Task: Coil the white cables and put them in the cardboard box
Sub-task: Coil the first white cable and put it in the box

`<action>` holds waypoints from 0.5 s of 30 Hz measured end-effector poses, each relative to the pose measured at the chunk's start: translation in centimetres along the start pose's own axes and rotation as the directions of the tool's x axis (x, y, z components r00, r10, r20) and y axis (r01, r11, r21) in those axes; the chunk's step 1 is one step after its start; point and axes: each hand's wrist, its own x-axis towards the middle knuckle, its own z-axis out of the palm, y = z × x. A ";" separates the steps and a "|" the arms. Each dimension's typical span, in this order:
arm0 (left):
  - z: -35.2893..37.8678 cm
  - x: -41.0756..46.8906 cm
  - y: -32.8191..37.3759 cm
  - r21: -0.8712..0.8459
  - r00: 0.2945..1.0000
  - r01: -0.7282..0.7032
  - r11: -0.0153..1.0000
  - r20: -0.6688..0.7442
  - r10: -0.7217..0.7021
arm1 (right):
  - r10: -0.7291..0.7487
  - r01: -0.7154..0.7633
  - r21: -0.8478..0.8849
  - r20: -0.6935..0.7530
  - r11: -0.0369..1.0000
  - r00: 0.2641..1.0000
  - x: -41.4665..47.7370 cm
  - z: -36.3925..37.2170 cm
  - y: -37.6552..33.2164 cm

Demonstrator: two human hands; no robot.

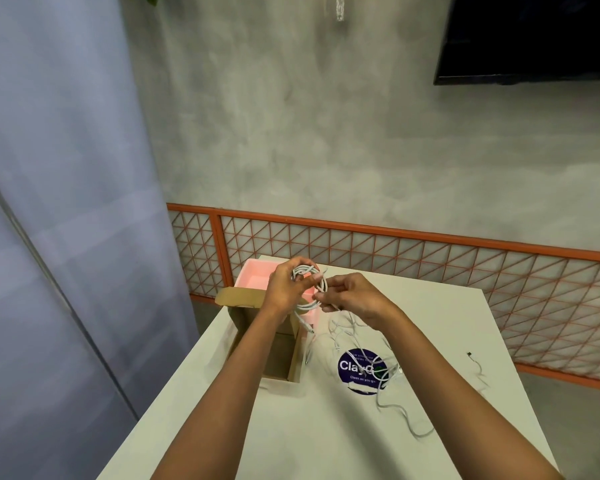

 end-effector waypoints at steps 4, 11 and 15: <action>0.5 0.1 -0.1 0.085 0.996 -0.011 0.996 -0.090 0.019 | -0.061 -0.020 -0.323 -0.239 0.946 0.969 0.1 0.4 -1.1; 0.7 0.0 -0.6 0.247 0.979 -0.026 0.969 -0.188 0.074 | -0.136 0.031 -0.513 -0.169 0.858 0.976 -1.1 0.1 -3.3; 0.5 -0.4 -0.3 0.281 0.971 -0.042 0.959 -0.213 0.105 | -0.138 0.108 -0.330 -0.067 0.938 0.988 -2.2 -0.1 -3.7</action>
